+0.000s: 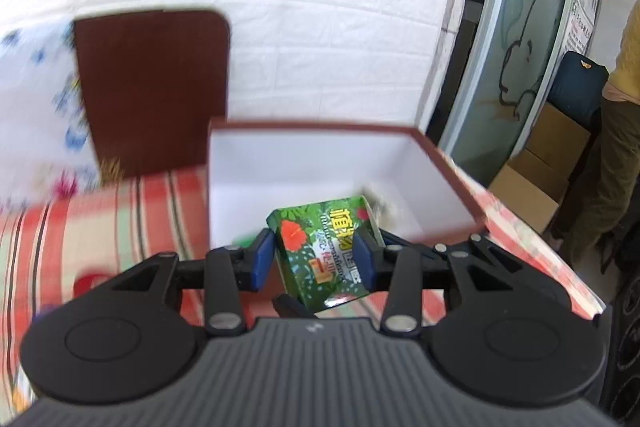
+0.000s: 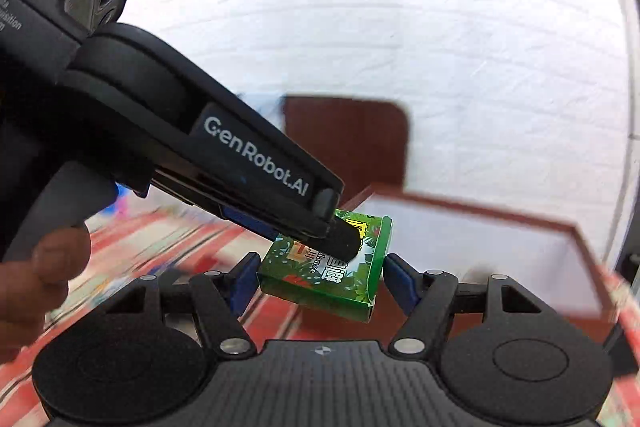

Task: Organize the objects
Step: 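Carry the snack packet into the brown box and release it, then grasp the blue-capped Flash Color marker with the left gripper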

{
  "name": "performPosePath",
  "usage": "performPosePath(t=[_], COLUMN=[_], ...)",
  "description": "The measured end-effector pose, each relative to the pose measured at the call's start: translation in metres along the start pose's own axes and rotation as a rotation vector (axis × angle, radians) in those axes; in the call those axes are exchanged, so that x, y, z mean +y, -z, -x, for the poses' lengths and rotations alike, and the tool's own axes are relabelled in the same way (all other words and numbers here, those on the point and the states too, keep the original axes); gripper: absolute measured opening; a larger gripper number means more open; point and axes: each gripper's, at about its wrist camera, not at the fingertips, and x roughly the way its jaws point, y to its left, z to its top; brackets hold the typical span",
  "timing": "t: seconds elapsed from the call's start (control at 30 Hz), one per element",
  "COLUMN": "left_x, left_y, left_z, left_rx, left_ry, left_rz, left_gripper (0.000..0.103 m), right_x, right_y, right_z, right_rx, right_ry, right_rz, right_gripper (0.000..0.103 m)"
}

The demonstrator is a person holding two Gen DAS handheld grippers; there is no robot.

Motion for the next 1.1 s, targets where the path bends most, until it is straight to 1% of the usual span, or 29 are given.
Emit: performPosePath(t=[0.1,0.17,0.27,0.33,0.43,0.47,0.53,0.6,0.63,0.67,0.77,0.87,0.93,1.0,1.1], left_x=[0.003,0.009,0.013,0.013,0.013,0.013,0.011,0.01,0.008,0.006,-0.001,-0.001,0.003,0.009,0.023], left_y=[-0.016,-0.021,-0.022,-0.018,-0.013,-0.011,-0.008,-0.004,-0.001,0.0,0.005,0.015,0.029,0.047,0.082], left_z=[-0.028,-0.047,-0.072,-0.083,-0.093,-0.094,-0.086,-0.069,-0.059,-0.053,-0.034,-0.004,0.018,0.036,0.059], left_rx=[-0.007,0.007,0.031,0.044,0.076,0.081,0.074,0.04,0.02,0.009,0.0,-0.028,-0.034,-0.024,0.026], left_ry=[-0.013,-0.024,-0.042,-0.056,-0.086,-0.088,-0.083,-0.077,-0.074,-0.076,-0.092,-0.102,-0.11,-0.136,-0.197], left_rz=[-0.01,-0.001,0.008,-0.004,-0.022,-0.024,-0.028,-0.033,-0.038,-0.051,-0.08,-0.078,-0.063,-0.047,-0.017], left_gripper=[0.045,0.045,0.045,0.045,0.046,0.046,0.046,0.048,0.053,0.055,0.056,0.056,0.057,0.057,0.057], right_x=[-0.019,-0.027,-0.033,-0.035,-0.038,-0.038,-0.036,-0.033,-0.031,-0.027,-0.016,-0.007,0.006,0.017,0.036], right_y=[-0.005,-0.002,0.005,0.011,0.016,0.016,0.015,0.015,0.016,0.018,0.022,0.029,0.037,0.047,0.061], right_z=[-0.027,-0.045,-0.068,-0.08,-0.084,-0.083,-0.075,-0.06,-0.051,-0.044,-0.024,0.0,0.009,0.019,0.024], right_rx=[-0.003,0.009,0.037,0.056,0.048,0.047,0.035,0.004,-0.014,-0.024,-0.032,-0.028,-0.003,0.047,0.136], right_ry=[0.023,0.03,0.041,0.05,0.067,0.067,0.071,0.08,0.077,0.069,0.076,0.068,0.05,0.022,-0.01], right_rz=[-0.025,-0.034,-0.043,-0.047,-0.074,-0.079,-0.085,-0.103,-0.117,-0.123,-0.139,-0.2,-0.233,-0.233,-0.22], right_gripper=[0.067,0.067,0.067,0.068,0.072,0.072,0.072,0.072,0.072,0.072,0.072,0.072,0.072,0.072,0.072])
